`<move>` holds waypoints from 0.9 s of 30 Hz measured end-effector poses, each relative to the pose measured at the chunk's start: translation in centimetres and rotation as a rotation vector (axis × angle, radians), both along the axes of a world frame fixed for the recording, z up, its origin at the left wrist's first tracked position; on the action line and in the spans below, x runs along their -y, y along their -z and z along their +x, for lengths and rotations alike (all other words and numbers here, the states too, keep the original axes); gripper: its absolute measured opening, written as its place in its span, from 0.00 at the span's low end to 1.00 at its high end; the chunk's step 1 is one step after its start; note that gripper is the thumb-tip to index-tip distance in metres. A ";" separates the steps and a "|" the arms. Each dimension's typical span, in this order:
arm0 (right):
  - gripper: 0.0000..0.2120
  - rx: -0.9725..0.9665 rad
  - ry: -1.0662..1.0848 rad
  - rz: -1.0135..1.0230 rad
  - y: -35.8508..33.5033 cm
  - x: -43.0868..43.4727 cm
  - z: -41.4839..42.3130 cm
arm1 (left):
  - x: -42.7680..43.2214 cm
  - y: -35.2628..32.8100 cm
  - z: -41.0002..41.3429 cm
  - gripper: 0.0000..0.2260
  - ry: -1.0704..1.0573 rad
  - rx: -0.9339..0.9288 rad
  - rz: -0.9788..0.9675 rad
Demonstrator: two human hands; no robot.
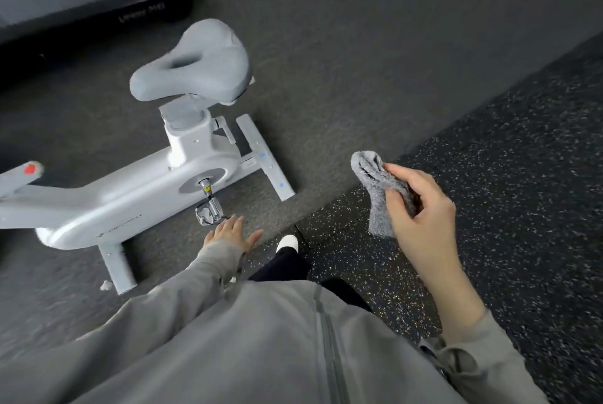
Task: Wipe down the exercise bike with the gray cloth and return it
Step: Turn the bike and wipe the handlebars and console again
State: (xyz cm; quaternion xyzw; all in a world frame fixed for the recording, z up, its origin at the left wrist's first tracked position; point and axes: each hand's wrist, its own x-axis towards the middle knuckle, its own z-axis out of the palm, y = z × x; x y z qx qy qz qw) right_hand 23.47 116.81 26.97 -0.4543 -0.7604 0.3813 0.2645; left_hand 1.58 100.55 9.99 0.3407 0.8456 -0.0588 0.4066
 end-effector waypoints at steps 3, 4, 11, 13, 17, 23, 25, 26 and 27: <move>0.18 -0.038 -0.018 -0.015 -0.1 -3.7 -1.7 | -3.9 -0.6 -1.7 0.31 -0.011 -0.006 -0.001; 0.18 -0.050 -0.018 -0.024 -0.2 -4.9 -2.1 | -5.0 -0.8 -2.1 0.31 -0.015 -0.007 0.001; 0.18 -0.092 -0.112 -0.027 0.0 -15.4 -4.6 | -12.8 -0.4 -3.3 0.33 -0.097 -0.018 -0.057; 0.18 -0.107 -0.146 -0.026 0.2 -19.3 -4.9 | -15.4 0.0 -2.6 0.33 -0.144 -0.018 -0.083; 0.19 -0.130 -0.251 -0.030 0.1 -28.1 -5.3 | -22.0 0.2 -0.8 0.29 -0.227 0.002 -0.121; 0.18 -0.136 -0.420 -0.021 -1.3 -40.1 -6.4 | -32.7 -1.1 1.3 0.27 -0.446 -0.015 -0.016; 0.19 -0.139 -0.435 -0.058 -1.5 -43.1 -7.6 | -35.7 -1.6 1.0 0.29 -0.546 -0.026 0.025; 0.19 -0.142 -0.448 -0.073 -1.5 -44.3 -8.4 | -36.6 -1.8 0.5 0.29 -0.574 -0.034 0.029; 0.20 -0.143 -0.467 -0.083 -1.5 -45.4 -9.3 | -37.4 -1.8 0.0 0.30 -0.604 -0.043 0.033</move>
